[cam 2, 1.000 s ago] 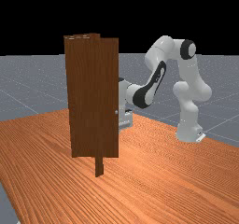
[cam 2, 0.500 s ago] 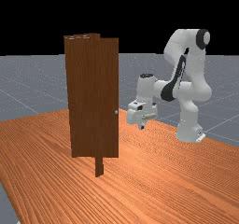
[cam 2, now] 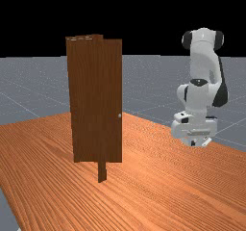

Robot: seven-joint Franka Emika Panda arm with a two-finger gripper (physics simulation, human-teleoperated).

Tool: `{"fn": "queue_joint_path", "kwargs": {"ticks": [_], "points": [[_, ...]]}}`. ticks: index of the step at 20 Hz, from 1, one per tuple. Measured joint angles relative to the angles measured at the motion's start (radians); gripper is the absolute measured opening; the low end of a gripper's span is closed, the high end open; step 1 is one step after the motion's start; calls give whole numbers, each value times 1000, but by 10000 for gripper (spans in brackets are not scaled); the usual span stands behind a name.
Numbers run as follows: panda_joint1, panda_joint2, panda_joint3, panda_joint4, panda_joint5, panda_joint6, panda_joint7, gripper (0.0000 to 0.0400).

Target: Open the door

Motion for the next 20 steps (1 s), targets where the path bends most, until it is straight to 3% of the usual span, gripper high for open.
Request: {"fn": "queue_joint_path", "kwargs": {"ticks": [3, 5, 7, 8, 9, 10, 13, 15, 18, 20], "points": [[57, 67, 32, 84, -39, -23, -83, 0], [46, 157, 32, 202, -98, -46, -412, 0], [23, 410, 18, 582, -174, -179, -610, 0], [36, 622, 6, 939, -209, -324, -745, 0], [54, 647, -49, 981, -161, -344, -402, 0], [48, 648, -52, 980, -161, -344, -402, 0], [70, 894, -57, 1416, -191, -527, -572, 0], [-24, 802, -26, 1234, -202, -448, -794, 0], [-236, 662, -27, 1002, -187, -346, -1142, 0], [-302, 618, -8, 929, -176, -322, -1359, 0]]}}
